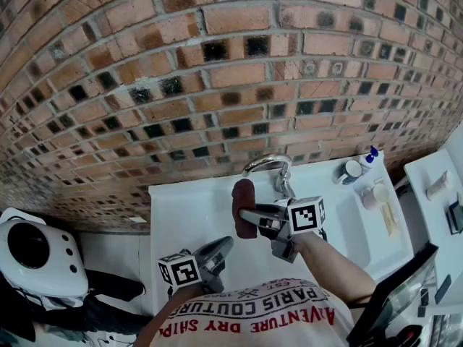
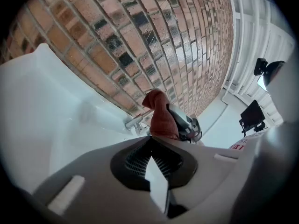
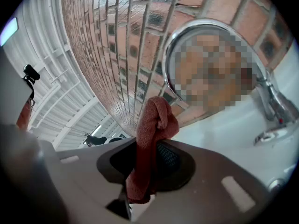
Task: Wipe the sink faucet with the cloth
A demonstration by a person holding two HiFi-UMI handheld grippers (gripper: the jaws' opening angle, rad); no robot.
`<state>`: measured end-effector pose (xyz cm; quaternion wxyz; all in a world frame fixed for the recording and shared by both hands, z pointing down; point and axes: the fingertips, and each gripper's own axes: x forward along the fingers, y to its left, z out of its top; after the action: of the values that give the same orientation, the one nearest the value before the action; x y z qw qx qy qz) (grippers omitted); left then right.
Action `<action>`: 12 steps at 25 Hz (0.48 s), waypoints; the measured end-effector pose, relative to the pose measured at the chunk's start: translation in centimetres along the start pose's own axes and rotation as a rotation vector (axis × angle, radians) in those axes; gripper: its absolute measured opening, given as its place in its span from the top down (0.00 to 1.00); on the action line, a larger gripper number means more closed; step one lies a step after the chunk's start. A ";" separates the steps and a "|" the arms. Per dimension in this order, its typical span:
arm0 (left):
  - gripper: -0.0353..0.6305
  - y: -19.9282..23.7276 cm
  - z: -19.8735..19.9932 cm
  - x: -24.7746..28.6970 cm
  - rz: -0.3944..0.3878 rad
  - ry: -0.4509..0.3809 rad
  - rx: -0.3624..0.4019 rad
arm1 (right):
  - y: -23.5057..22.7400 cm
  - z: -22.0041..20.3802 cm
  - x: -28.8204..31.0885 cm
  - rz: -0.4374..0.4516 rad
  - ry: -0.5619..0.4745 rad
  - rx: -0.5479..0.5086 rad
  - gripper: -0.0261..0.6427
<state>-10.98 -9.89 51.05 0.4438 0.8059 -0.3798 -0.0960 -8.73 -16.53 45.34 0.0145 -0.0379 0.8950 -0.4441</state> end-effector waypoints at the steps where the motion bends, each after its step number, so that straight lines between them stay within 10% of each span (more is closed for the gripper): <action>1: 0.95 0.0 0.1 0.0 -0.001 0.001 0.002 | 0.1 0.7 0.3 0.000 -0.006 -0.004 0.83; 12: 0.95 0.7 0.1 0.0 0.008 0.008 -0.018 | -0.9 6.1 3.0 -0.032 -0.060 -0.045 0.83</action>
<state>-11.37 -10.12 51.54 0.4527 0.8007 -0.3807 -0.0944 -11.31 -22.13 42.38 0.0337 -0.0657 0.9032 -0.4228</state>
